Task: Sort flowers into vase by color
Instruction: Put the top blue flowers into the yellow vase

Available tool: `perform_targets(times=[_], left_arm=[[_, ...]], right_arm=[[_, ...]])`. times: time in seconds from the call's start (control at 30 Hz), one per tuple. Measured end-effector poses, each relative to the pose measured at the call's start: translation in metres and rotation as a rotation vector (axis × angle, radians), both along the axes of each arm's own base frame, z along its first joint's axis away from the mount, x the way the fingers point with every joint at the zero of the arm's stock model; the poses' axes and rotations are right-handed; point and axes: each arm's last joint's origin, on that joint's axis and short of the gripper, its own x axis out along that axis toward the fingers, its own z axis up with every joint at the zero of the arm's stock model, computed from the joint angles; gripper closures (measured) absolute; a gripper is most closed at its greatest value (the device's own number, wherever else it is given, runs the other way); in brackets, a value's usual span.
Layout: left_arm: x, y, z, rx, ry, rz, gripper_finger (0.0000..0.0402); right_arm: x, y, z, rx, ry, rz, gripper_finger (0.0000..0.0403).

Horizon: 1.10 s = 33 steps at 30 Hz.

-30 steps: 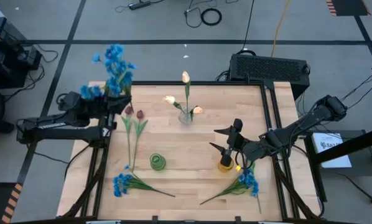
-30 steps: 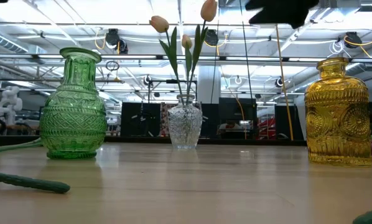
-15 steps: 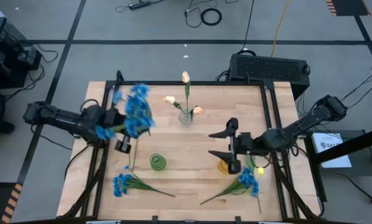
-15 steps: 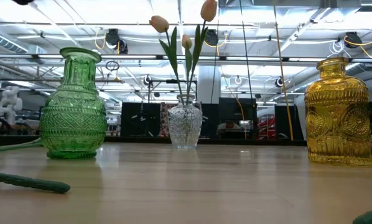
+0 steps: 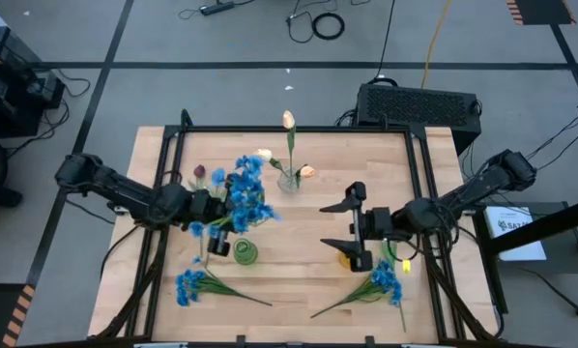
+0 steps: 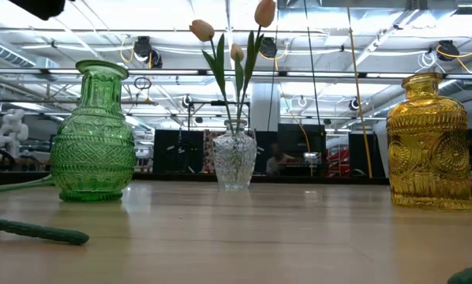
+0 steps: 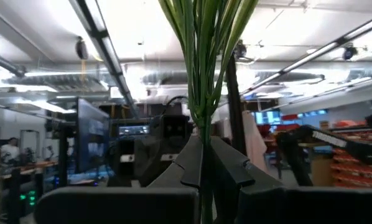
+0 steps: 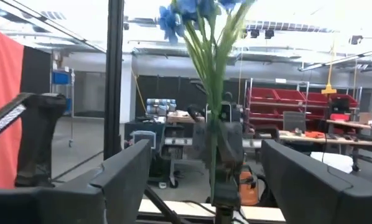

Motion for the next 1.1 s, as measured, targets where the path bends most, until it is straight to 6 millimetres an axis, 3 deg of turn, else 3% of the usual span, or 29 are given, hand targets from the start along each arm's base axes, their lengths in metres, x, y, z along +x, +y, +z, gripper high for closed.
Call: perform_targets(times=[0.5, 0.7, 1.1], left_arm=[[0.040, -0.015, -0.014, 0.031, 0.064, -0.024, 0.0386], [0.041, -0.018, -0.013, 0.059, 0.057, -0.025, 0.0386], [0.044, -0.017, -0.018, 0.064, 0.114, 0.030, 0.0386]], right_arm=[[0.061, -0.002, 0.011, -0.017, 0.151, -0.076, 0.0084], [0.067, -0.007, 0.011, 0.028, 0.163, -0.021, 0.0065], [0.070, -0.013, 0.010, 0.045, 0.162, 0.030, 0.0067]])
